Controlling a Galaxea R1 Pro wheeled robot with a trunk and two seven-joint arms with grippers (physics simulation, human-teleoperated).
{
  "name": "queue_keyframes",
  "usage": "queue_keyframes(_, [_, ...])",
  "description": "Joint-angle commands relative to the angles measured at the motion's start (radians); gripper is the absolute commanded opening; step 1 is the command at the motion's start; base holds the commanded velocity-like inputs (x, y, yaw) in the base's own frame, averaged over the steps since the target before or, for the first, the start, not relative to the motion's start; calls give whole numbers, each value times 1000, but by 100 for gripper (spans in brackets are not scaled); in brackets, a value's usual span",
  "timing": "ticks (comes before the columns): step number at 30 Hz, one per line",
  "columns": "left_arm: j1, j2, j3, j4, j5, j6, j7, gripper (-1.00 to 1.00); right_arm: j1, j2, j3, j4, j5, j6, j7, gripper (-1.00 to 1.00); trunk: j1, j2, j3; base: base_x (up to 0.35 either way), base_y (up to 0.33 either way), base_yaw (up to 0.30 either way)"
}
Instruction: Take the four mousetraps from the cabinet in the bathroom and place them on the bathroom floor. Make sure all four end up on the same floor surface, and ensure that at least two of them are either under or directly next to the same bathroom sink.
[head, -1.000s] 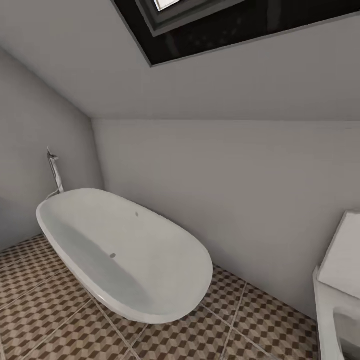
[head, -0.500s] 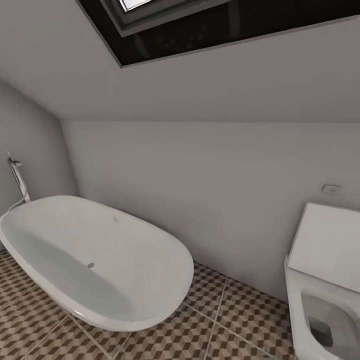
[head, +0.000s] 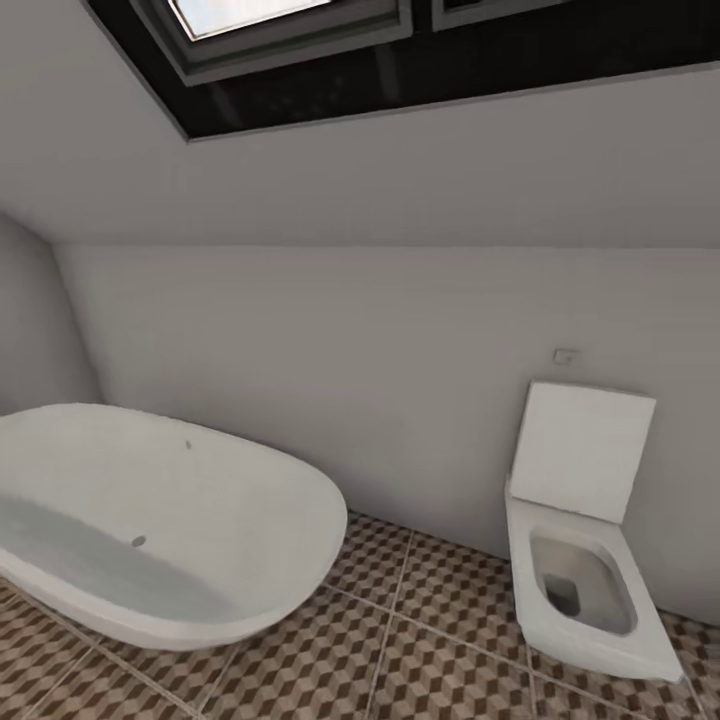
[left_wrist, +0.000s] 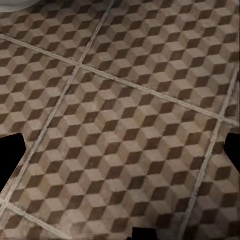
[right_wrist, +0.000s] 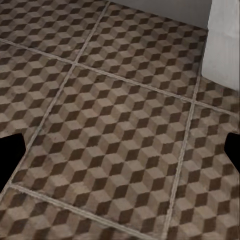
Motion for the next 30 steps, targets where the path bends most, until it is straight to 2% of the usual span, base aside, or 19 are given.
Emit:
queue_keyframes(1, [1,0,0,-2,1,-1,2,100,-1,0,1,1,0,-3,-2,100,-1,-1,0,-331,0,-286])
queue_keyframes(8, [1,1,0,-2,1,-1,2,100,-1,0,1,1,0,-3,-2,100,-1,-1,3,-250,0,-287])
queue_keyframes(30, [1,0,-2,-2,1,-2,1,100,0,0,2,1,0,-3,-2,100,-1,-1,12,-9,0,-292])
